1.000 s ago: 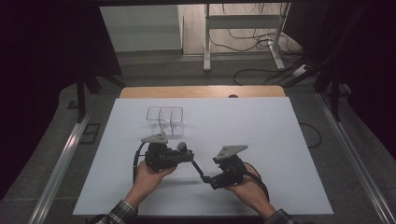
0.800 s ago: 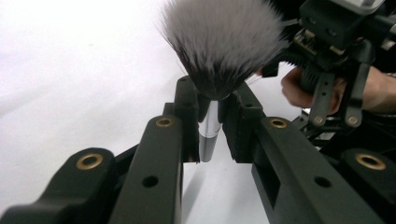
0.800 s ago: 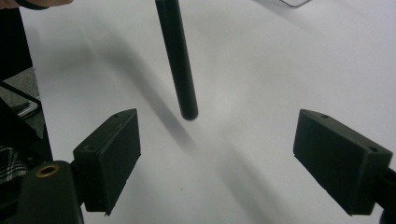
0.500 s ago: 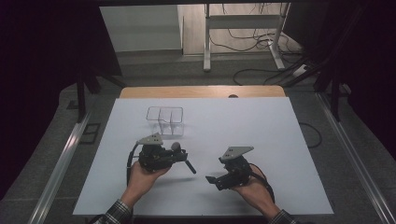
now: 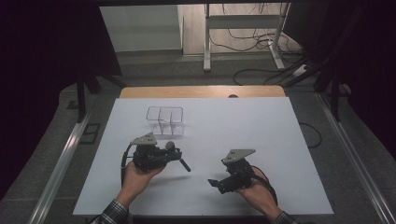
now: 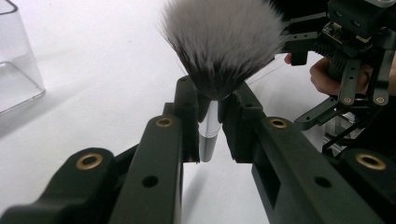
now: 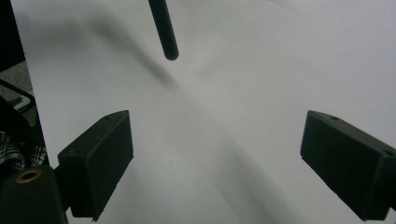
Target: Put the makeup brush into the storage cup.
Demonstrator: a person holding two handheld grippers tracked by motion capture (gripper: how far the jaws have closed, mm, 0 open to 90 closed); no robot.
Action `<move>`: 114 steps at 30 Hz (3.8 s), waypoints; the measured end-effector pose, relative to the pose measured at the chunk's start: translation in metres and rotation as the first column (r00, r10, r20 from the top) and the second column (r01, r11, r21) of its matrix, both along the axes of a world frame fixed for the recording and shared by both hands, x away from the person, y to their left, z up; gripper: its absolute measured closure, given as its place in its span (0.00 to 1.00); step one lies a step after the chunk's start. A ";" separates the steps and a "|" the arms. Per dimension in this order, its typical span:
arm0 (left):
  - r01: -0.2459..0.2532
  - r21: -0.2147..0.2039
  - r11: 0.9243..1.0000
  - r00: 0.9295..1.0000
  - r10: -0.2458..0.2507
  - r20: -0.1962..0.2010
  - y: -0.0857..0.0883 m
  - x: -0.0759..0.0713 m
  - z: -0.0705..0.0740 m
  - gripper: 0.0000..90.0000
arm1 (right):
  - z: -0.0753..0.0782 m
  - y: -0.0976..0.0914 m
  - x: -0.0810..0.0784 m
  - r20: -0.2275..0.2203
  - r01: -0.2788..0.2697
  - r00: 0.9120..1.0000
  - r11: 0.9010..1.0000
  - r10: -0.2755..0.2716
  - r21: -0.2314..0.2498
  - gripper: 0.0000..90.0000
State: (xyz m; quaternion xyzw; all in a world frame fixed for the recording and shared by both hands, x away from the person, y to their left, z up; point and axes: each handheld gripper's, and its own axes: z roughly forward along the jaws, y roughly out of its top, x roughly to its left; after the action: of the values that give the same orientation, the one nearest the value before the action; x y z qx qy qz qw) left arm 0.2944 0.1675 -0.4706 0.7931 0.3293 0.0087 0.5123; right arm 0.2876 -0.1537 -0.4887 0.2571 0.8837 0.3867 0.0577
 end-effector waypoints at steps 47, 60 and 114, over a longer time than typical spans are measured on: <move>-0.139 0.003 0.990 0.986 0.138 0.092 0.033 0.000 0.013 0.85 | 0.004 -0.051 -0.002 -0.016 0.091 0.996 0.995 -0.091 -0.035 0.00; -0.158 0.011 0.987 0.981 0.156 0.115 0.035 0.005 0.017 0.85 | 0.006 -0.068 -0.005 0.003 0.144 0.990 0.986 -0.144 -0.084 0.00; -0.211 0.046 0.976 0.965 0.200 0.171 0.035 0.050 0.043 0.85 | 0.008 -0.101 -0.015 0.053 0.220 0.975 0.971 -0.215 -0.099 0.00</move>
State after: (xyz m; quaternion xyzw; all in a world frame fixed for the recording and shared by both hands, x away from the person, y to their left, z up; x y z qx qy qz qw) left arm 0.3448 0.2027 -0.4281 0.7672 0.3657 0.1380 0.5086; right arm 0.2726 -0.2544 -0.4804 0.3408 0.8677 0.3369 0.1318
